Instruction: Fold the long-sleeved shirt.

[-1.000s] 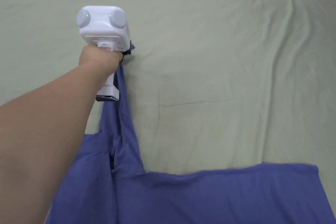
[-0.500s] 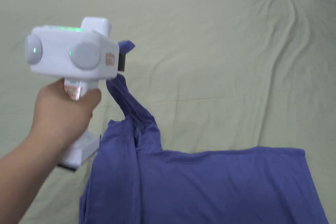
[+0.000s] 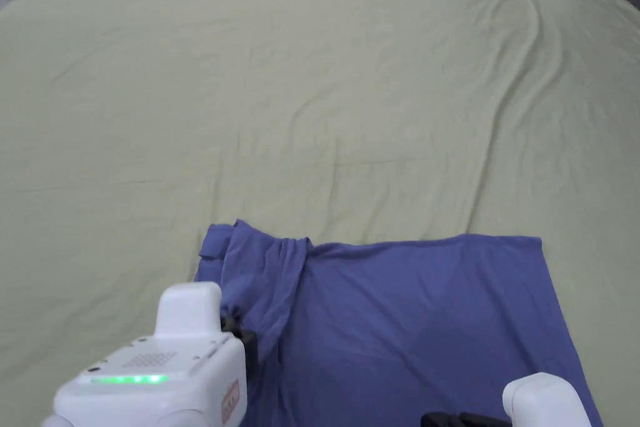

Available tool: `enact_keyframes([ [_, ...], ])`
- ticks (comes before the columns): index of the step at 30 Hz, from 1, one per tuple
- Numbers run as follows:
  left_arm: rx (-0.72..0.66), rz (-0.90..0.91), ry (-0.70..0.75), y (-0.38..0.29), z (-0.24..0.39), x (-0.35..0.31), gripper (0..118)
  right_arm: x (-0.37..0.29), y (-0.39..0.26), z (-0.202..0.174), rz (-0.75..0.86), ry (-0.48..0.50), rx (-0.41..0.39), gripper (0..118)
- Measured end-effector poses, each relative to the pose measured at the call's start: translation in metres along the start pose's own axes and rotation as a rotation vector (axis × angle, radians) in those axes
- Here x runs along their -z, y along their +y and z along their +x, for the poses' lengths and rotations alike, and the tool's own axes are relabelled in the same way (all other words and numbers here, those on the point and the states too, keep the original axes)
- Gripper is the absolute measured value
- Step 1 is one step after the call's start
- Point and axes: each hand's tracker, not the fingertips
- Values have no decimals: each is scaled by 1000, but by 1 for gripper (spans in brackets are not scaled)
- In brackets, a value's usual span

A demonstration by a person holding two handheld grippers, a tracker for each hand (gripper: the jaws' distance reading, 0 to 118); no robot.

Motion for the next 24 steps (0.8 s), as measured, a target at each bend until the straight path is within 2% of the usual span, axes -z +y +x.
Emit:
enact_keyframes([
  [2,-55,-93,-17,-26,-3,10,0,-1,-4,-1,-11,-5,1,3],
  [8,-45,-239,14,-80,-4,51,0,2,-11,-4,-44,-8,9,3],
  [12,-8,-198,23,-91,-2,61,2,8,-10,-5,-62,-24,3,3],
  [14,-31,-195,9,-88,-5,62,19,10,-8,-4,-68,-27,7,3],
  [15,-25,-198,-19,-83,-6,59,24,9,-6,-4,-67,-25,6,3],
  [16,-29,-223,-61,-74,-10,52,56,8,-5,-3,-61,-27,3,3],
  [17,-73,-218,-120,-67,-18,41,101,5,-2,-2,-49,-32,-5,3],
  [18,-120,-192,-175,-61,-24,29,118,1,1,0,-35,-35,-11,3],
  [19,-138,-67,-187,-57,-31,12,118,-2,3,3,-26,-37,-13,3],
  [21,-120,-11,-195,-47,-41,-19,118,-7,7,7,-13,-44,-14,3],
  [24,-118,-13,-130,-46,-52,-38,118,-6,7,12,-8,-57,-7,3],
])
